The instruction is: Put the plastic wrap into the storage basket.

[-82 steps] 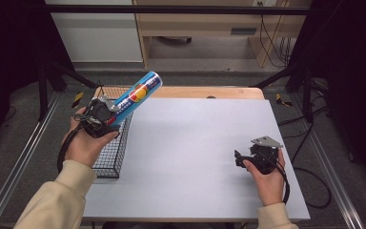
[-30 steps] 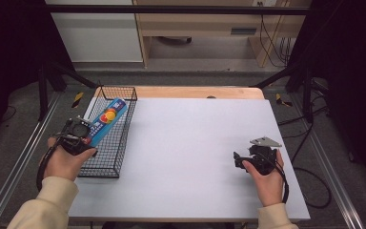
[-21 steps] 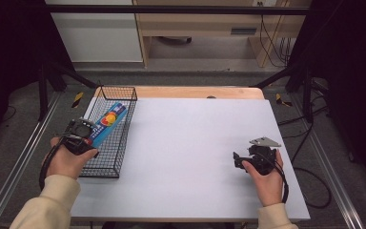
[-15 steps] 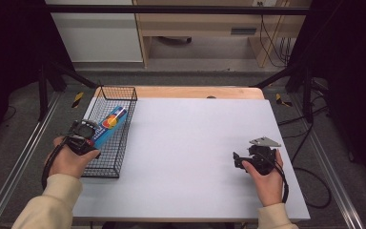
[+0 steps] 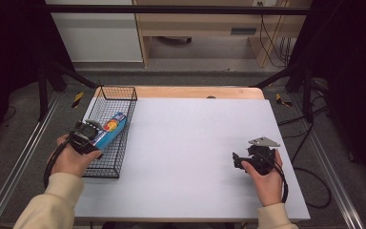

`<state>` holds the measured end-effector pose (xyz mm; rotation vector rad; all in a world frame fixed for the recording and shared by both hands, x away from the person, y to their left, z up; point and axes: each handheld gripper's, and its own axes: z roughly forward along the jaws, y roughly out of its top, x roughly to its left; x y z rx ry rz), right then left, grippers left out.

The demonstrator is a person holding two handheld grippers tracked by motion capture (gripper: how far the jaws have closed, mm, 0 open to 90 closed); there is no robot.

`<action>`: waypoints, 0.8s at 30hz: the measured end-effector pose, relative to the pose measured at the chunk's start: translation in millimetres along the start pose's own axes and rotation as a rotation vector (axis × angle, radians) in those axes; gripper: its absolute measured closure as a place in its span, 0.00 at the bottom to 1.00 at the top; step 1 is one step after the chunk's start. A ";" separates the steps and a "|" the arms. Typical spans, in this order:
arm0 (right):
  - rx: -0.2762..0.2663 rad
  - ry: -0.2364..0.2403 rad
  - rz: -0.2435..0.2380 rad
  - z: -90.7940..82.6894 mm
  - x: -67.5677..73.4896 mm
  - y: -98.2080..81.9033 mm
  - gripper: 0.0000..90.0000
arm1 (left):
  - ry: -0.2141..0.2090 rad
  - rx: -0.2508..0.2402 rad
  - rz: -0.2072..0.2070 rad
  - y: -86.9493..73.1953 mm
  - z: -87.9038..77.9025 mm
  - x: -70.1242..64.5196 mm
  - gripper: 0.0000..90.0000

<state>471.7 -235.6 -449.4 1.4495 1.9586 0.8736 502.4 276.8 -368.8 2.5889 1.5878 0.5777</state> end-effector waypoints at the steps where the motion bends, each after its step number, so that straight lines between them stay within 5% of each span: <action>1: 0.002 0.002 0.002 0.3 0.0 -0.2 0.07 | 0.001 0.000 0.000 0.0 -0.1 0.0 0.35; 11: 0.013 0.002 -0.007 1.2 0.3 -1.9 0.07 | 0.019 -0.023 0.028 -0.7 -1.4 -2.5 0.33; 24: -0.023 -0.022 -0.034 -2.8 1.3 -2.8 0.06 | 0.032 -0.281 0.054 0.0 -28.2 -12.2 0.17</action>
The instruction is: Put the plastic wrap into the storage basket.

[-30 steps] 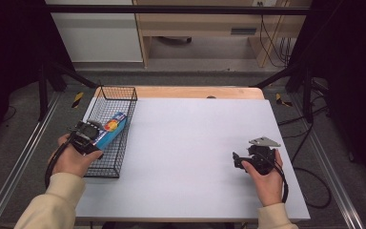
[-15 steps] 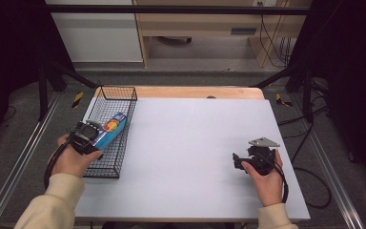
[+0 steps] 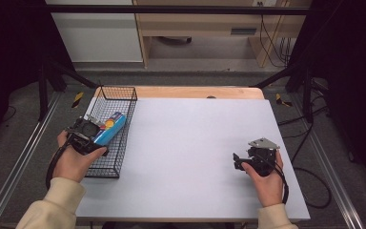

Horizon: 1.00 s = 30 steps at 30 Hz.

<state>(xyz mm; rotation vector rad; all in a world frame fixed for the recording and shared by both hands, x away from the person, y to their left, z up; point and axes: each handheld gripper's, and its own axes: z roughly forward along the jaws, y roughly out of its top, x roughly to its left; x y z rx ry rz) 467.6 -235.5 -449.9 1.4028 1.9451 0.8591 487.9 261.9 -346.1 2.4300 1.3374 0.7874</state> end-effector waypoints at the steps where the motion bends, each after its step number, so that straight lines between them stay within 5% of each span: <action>1: -0.002 0.001 -0.002 -0.1 -0.1 0.2 0.06 | -0.011 -0.030 0.000 1.6 -3.1 -2.7 0.16; 11: -0.034 0.003 -0.015 -3.0 -2.4 -0.9 0.05 | -0.102 -0.172 0.027 13.7 -18.9 -23.3 0.08; 30: -0.068 -0.003 -0.025 -15.7 -8.2 -6.5 0.05 | -0.231 -0.330 0.126 33.4 -33.4 -55.0 0.05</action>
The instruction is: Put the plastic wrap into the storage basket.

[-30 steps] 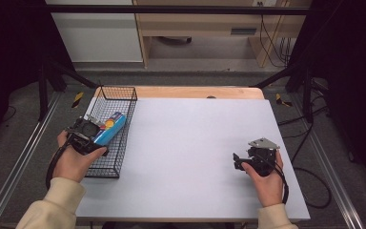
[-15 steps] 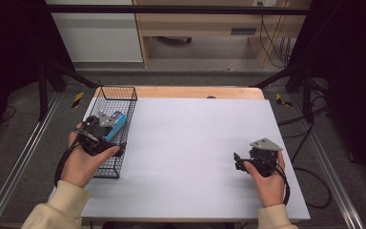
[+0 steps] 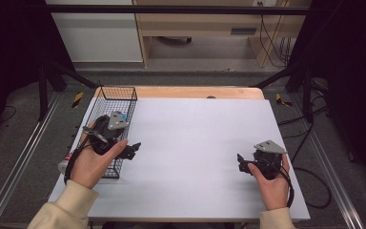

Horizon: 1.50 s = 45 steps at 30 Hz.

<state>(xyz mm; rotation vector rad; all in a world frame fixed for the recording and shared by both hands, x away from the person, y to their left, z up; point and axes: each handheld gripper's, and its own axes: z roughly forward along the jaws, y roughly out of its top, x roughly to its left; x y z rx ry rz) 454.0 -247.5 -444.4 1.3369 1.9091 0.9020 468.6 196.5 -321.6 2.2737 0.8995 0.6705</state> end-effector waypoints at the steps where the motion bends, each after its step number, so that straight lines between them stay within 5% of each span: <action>1: 0.000 -0.003 0.001 -1.1 -0.5 -0.5 0.05 | -0.007 -0.010 0.005 1.6 0.5 -2.0 0.05; 6: -0.014 0.000 0.006 -5.2 -1.4 -1.7 0.04 | -0.046 -0.097 0.066 9.0 1.3 -13.1 0.06; 9: -0.015 0.004 0.007 -6.6 -0.7 -2.3 0.05 | -0.080 -0.131 0.064 14.1 2.5 -19.2 0.06; 21: -0.024 0.003 0.006 -16.7 0.2 -7.7 0.04 | -0.194 -0.206 0.140 37.5 15.0 -51.9 0.05; 35: -0.020 0.003 0.016 -23.7 -0.2 -15.3 0.04 | -0.278 -0.211 0.163 45.6 49.5 -80.9 0.04; 45: -0.011 0.005 0.017 -28.8 0.3 -21.8 0.04 | -0.326 -0.228 0.147 35.6 73.7 -91.8 0.04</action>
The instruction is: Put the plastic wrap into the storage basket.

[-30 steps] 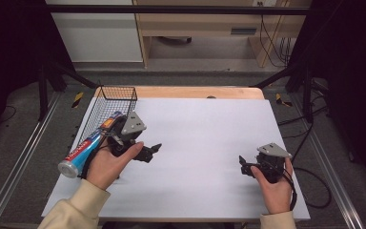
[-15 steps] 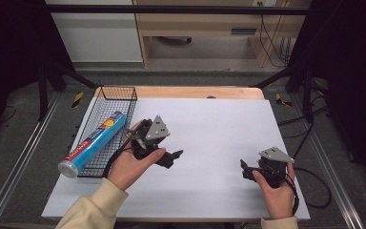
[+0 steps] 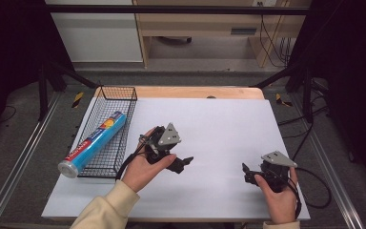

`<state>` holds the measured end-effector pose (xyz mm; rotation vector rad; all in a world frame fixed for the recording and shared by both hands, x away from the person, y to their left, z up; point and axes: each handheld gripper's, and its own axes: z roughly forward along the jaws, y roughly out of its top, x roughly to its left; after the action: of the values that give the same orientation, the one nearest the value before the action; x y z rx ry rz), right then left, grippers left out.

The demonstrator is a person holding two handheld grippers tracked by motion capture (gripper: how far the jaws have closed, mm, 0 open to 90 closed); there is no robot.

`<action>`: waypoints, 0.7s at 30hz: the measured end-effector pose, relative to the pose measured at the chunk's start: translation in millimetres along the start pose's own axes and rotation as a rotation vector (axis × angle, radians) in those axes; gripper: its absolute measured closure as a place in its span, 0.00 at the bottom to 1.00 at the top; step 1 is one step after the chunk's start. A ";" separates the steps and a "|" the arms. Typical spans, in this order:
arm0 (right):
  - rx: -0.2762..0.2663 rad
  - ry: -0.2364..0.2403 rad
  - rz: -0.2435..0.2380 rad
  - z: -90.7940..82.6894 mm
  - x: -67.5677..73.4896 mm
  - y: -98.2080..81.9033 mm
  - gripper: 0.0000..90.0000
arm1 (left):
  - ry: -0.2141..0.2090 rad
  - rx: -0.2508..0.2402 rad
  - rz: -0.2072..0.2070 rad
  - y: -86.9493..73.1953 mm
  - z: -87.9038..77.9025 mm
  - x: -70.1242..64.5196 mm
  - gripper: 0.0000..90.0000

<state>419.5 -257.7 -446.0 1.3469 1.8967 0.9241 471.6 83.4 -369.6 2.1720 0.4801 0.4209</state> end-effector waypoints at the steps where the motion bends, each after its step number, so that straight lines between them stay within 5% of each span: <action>1: 0.002 -0.001 -0.002 -0.5 0.1 -0.4 0.05 | -0.007 -0.003 -0.003 -2.9 3.0 0.0 0.04; 21: 0.025 0.001 0.004 -5.8 -0.5 -12.2 0.05 | -0.057 0.026 -0.032 -50.1 37.6 -4.3 0.05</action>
<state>408.7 -262.1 -452.7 1.3659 1.9134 0.9059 475.5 84.3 -432.2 2.1921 0.4901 0.3363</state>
